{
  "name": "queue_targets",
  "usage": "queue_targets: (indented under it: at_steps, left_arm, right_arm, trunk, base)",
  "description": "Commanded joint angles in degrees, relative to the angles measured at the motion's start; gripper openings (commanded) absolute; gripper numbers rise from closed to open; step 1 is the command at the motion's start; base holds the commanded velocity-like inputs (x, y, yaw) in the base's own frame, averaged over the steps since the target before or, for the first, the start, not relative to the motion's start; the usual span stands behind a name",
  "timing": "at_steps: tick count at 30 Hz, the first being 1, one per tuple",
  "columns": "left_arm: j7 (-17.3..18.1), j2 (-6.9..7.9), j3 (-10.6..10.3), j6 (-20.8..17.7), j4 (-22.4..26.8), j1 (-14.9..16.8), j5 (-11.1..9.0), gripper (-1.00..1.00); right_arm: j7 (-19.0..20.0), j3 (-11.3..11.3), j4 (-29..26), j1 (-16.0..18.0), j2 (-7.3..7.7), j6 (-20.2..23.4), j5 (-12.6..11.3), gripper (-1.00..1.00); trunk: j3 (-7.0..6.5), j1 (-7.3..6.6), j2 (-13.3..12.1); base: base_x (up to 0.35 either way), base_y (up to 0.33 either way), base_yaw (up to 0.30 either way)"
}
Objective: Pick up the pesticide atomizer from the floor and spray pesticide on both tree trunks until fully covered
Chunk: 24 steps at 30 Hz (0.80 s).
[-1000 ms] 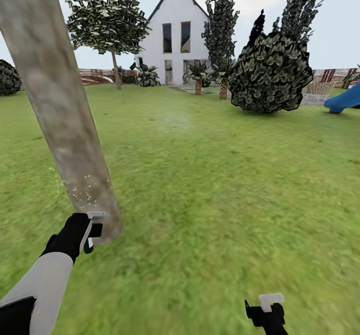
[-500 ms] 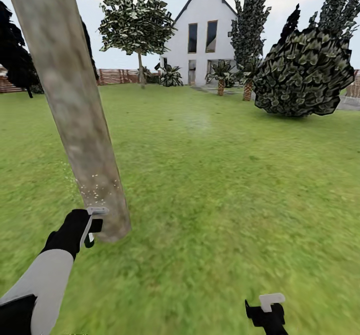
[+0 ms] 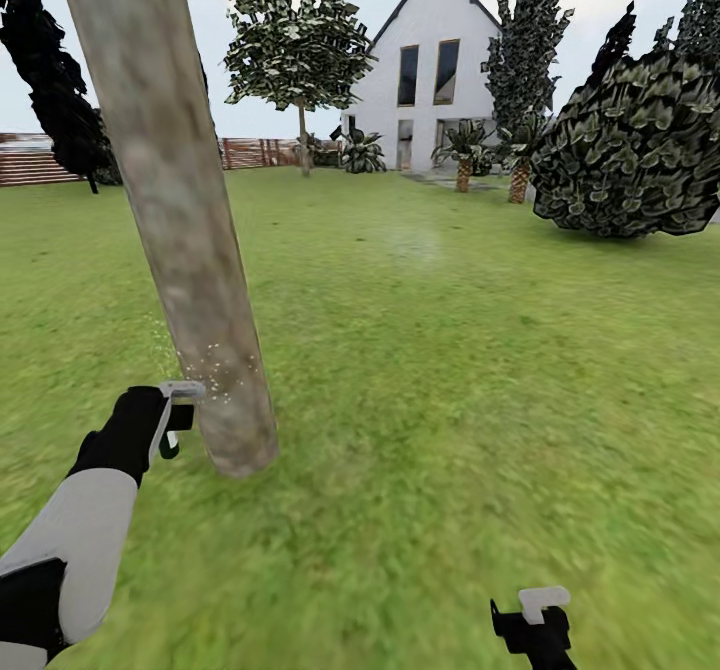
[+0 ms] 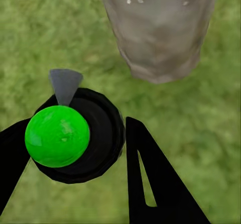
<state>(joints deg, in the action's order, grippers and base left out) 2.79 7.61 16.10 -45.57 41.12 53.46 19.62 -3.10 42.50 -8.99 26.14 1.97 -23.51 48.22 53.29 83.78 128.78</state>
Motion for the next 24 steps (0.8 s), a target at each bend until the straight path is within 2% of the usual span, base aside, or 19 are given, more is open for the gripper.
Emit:
queue_targets:
  at_steps: [1, 7, 24]
  left_arm:
    - [0.3, -0.02, 0.1, -0.2, 0.3, -0.1, 0.4, -1.0]
    - [0.3, -0.45, -0.1, -0.1, 0.5, -0.3, 0.4, -1.0]
    - [0.2, -0.58, 0.0, -0.1, 0.5, -0.3, 0.4, -1.0]
  right_arm:
    - [-0.3, 0.3, 0.1, 0.1, 0.03, -0.2, 0.6, 1.0]
    - [-0.3, 0.3, 0.1, 0.1, -0.01, -0.2, 0.6, 1.0]
    - [-0.2, 0.3, 0.1, 0.1, -0.04, -0.2, 0.6, 1.0]
  trunk:
    - [0.05, -0.01, 0.0]
    - [0.05, -0.01, 0.0]
    - [0.05, -0.01, 0.0]
  base:
    - [0.0, 0.0, 0.0]
    - [0.144, -0.179, 0.0]
    - [0.009, -0.274, 0.0]
